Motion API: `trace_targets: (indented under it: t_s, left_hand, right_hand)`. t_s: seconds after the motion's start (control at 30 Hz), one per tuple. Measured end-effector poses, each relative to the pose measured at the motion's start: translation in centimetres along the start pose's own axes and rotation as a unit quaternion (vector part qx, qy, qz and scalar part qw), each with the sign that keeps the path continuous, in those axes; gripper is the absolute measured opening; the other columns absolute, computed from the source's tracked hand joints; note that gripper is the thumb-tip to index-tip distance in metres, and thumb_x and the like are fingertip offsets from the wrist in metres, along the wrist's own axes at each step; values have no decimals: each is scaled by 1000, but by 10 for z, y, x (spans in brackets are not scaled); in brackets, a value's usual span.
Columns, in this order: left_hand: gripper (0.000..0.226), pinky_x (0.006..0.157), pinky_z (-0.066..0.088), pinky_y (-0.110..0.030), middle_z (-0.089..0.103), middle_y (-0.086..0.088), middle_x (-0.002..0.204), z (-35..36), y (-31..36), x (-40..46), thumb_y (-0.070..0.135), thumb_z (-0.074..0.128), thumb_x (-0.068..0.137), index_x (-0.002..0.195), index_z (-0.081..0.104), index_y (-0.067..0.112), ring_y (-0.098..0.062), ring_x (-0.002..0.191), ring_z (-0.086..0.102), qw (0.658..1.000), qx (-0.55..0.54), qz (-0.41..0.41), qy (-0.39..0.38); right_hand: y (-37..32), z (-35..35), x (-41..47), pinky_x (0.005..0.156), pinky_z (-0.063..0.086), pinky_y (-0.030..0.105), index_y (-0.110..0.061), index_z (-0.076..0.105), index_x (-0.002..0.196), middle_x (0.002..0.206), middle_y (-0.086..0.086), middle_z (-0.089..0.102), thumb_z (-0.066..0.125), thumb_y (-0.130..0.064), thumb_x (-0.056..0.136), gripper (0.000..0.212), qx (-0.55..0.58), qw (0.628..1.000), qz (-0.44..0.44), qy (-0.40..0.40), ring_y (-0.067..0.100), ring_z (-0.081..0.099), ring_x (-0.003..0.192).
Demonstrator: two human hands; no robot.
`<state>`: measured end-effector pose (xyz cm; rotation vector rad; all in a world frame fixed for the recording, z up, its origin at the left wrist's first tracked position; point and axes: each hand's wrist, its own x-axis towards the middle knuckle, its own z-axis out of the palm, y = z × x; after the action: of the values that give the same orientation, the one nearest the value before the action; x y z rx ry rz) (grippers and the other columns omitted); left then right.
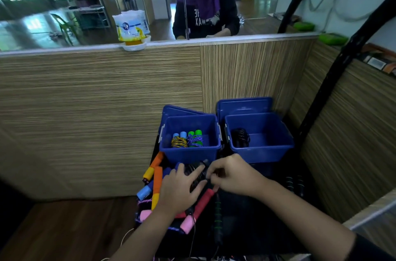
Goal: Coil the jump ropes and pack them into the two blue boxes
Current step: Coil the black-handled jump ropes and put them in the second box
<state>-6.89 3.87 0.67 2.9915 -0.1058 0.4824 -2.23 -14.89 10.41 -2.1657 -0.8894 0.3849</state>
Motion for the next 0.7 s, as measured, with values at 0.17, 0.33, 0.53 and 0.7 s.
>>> trace_targets:
  t_s: [0.17, 0.33, 0.53, 0.7]
  left_hand:
    - [55, 47, 40, -33, 53, -2, 84, -1, 10, -5, 60, 44, 90, 133, 47, 26, -24, 63, 53, 995, -9, 92, 28]
    - [78, 62, 50, -31, 62, -1, 95, -12, 20, -10, 67, 50, 83, 131, 39, 6, -19, 75, 58, 989, -58, 123, 58]
    - [78, 74, 46, -31, 62, -1, 103, -20, 30, -11, 65, 58, 81, 132, 41, 7, -14, 85, 56, 975, -123, 142, 122]
    - [74, 63, 47, -35, 59, -4, 97, -21, 32, -8, 62, 55, 86, 143, 39, 18, -20, 78, 54, 968, -92, 200, 122]
  right_hand:
    - [7, -10, 11, 68, 56, 30, -13, 70, 86, 73, 5, 71, 66, -16, 85, 6, 98, 994, 47, -8, 12, 69, 69]
    - [5, -16, 15, 66, 60, 32, 5, 62, 93, 70, 16, 67, 60, -8, 90, 13, 283, 954, 99, -33, 26, 72, 67]
    - [5, -22, 20, 57, 59, 32, 8, 64, 86, 69, 24, 67, 67, -9, 85, 18, 332, 933, 141, -4, 25, 70, 59]
    - [5, -20, 23, 42, 50, 23, 7, 68, 81, 58, 17, 66, 74, -16, 80, 23, 249, 950, 189, 13, 17, 60, 40]
